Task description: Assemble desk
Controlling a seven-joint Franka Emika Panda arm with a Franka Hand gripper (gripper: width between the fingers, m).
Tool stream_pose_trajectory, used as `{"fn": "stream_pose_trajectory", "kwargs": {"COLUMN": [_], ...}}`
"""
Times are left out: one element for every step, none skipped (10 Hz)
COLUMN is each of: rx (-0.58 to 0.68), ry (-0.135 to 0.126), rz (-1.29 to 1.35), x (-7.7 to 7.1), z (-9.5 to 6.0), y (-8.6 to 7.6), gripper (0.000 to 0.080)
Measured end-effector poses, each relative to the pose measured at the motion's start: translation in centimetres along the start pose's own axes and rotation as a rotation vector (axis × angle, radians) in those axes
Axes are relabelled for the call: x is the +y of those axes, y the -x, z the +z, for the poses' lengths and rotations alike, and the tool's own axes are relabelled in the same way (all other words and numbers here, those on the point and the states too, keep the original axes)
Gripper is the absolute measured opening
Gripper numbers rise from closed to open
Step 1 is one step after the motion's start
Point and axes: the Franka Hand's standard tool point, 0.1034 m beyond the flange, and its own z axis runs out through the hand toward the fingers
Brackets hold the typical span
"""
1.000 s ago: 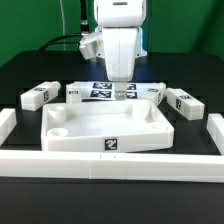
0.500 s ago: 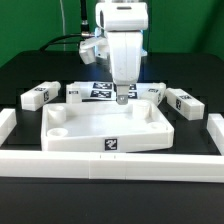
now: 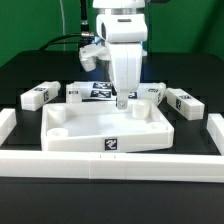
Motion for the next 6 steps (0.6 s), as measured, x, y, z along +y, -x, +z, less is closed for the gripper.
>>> {"fn": "stream_pose_trajectory", "kwargs": {"rx": [0.004, 0.008, 0.01, 0.011, 0.011, 0.01], "ry": [-0.009, -0.021, -0.027, -0.033, -0.032, -0.031], "rz": [0.004, 0.008, 0.02, 0.038, 0.056, 0.088], "x": [-0.4, -0.9, -1.2, -1.3, -1.2, -1.1], "z": [0.7, 1.3, 1.7, 1.8, 1.8, 1.7], "y": [0.0, 0.1, 0.6, 0.6, 0.3, 0.1], "gripper": [0.065, 0.065, 0.065, 0.065, 0.065, 0.0522]}}
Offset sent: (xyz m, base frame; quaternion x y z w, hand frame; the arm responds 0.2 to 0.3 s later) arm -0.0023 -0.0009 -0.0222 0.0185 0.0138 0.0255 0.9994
